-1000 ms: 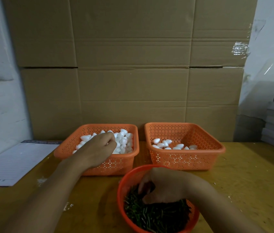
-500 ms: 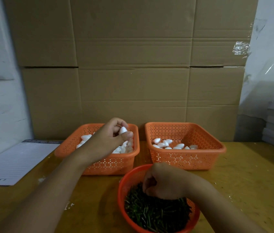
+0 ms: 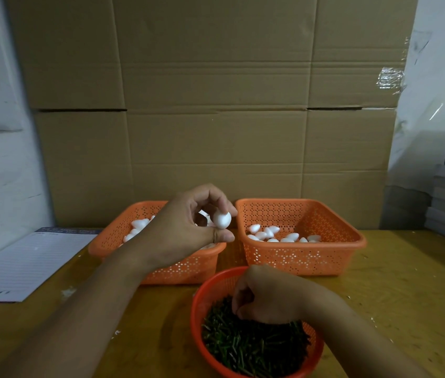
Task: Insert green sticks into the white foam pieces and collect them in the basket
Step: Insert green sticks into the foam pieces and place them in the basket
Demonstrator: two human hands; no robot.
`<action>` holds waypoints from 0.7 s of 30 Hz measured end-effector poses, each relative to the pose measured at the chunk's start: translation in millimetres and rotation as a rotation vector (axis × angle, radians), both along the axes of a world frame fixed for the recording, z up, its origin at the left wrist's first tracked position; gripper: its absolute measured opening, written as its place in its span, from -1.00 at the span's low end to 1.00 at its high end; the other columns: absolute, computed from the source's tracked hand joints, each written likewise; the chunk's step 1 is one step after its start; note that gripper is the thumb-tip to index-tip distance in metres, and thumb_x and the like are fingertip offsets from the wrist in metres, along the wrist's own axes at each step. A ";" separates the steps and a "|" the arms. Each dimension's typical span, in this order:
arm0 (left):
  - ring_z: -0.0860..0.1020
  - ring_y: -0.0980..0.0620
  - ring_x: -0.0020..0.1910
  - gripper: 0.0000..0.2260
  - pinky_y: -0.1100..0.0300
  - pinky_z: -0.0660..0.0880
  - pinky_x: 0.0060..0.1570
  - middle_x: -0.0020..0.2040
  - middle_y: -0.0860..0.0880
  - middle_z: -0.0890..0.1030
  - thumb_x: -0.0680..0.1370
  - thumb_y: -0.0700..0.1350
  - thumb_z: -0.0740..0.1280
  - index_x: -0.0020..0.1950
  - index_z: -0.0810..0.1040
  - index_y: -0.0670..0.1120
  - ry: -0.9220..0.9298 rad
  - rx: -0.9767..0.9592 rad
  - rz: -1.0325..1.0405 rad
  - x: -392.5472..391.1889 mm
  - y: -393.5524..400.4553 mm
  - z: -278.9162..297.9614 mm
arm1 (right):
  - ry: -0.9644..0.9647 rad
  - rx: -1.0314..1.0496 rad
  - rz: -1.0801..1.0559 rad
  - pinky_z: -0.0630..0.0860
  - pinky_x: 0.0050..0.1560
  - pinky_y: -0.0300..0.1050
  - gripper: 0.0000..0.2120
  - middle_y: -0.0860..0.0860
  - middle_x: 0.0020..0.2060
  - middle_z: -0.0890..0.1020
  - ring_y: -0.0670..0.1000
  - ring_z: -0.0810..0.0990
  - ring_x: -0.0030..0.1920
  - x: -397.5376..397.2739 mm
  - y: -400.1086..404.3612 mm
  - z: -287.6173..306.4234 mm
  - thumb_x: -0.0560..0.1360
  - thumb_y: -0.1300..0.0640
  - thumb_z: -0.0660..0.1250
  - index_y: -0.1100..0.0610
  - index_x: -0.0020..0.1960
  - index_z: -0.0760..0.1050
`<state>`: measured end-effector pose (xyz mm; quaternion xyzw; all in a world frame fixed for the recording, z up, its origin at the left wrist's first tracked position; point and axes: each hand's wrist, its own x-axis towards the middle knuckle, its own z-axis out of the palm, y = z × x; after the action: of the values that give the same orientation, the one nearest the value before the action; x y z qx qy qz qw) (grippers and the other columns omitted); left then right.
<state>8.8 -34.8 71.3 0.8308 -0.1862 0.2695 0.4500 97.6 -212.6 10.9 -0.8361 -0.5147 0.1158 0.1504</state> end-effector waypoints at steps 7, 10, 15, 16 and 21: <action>0.64 -0.02 0.12 -0.67 0.01 0.61 0.04 0.07 0.04 0.69 0.38 -0.30 0.51 -0.18 0.51 0.12 0.045 -0.101 -0.048 0.6 -0.7 -2.4 | -0.013 0.016 0.000 0.40 -0.14 -0.41 -0.85 -0.09 -0.06 0.72 -0.26 0.53 -0.16 0.5 0.5 -1.9 0.49 0.17 0.39 0.03 0.01 0.70; 0.65 -0.15 0.10 -0.70 -0.02 0.59 0.09 0.09 -0.03 0.71 0.46 -0.39 0.47 -0.09 0.49 -0.01 0.066 -0.154 -0.071 1.2 -0.8 -3.9 | -0.020 0.010 0.000 0.39 -0.15 -0.43 -0.84 -0.08 -0.05 0.72 -0.25 0.53 -0.15 0.3 0.6 -1.5 0.50 0.17 0.38 0.03 0.01 0.70; 0.68 -0.02 -0.09 -0.82 0.16 0.61 -0.01 0.04 -0.12 0.71 0.52 -0.18 0.41 0.09 0.52 -0.12 0.103 -0.282 -0.133 -0.1 -3.1 -2.5 | -0.009 -0.005 0.003 0.47 -0.07 -0.35 -0.84 -0.08 -0.03 0.72 -0.23 0.55 -0.12 0.1 -0.1 -0.1 0.51 0.18 0.38 0.04 0.03 0.69; 0.67 -0.02 -0.11 -0.84 0.13 0.62 -0.01 0.01 -0.13 0.71 0.56 -0.16 0.39 0.12 0.53 -0.12 0.121 -0.306 -0.147 -0.2 -2.6 -2.3 | -0.007 -0.008 0.001 0.48 -0.04 -0.32 -0.84 -0.07 -0.03 0.72 -0.22 0.55 -0.12 -0.2 -0.1 0.2 0.51 0.18 0.38 0.04 0.04 0.69; 0.59 -0.01 -0.23 -0.75 0.11 0.59 -0.10 -0.17 -0.08 0.62 0.57 -0.02 0.23 0.14 0.58 -0.11 0.202 -0.491 -0.246 -1.8 -2.8 -0.1 | -0.016 -0.013 0.002 0.43 -0.10 -0.40 -0.83 -0.05 -0.01 0.72 -0.22 0.55 -0.10 -1.2 -0.7 1.0 0.52 0.19 0.37 0.06 0.06 0.69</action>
<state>7.1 -37.6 71.2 0.6909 -0.1688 0.1659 0.6832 96.4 -213.3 11.9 -0.8374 -0.5161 0.1125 0.1408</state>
